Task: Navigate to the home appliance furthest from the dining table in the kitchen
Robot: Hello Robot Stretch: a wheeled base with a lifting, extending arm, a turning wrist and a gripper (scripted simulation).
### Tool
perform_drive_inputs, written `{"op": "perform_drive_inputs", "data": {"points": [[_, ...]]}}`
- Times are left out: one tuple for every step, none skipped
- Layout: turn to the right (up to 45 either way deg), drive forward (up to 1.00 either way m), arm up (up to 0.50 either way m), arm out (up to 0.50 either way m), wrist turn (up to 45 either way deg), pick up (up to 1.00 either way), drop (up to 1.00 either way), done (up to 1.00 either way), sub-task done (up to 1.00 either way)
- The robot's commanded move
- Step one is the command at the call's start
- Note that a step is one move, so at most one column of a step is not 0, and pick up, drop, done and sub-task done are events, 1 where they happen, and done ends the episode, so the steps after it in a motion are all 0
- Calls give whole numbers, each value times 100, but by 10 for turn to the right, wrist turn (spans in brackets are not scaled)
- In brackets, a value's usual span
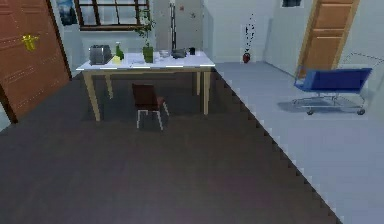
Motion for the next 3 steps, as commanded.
{"op": "perform_drive_inputs", "data": {"points": [[-60, 0, 0, 0, 0, 0, 0, 0, 0], [0, 100, 0, 0, 0, 0, 0, 0, 0], [0, 75, 0, 0, 0, 0, 0, 0, 0]]}}
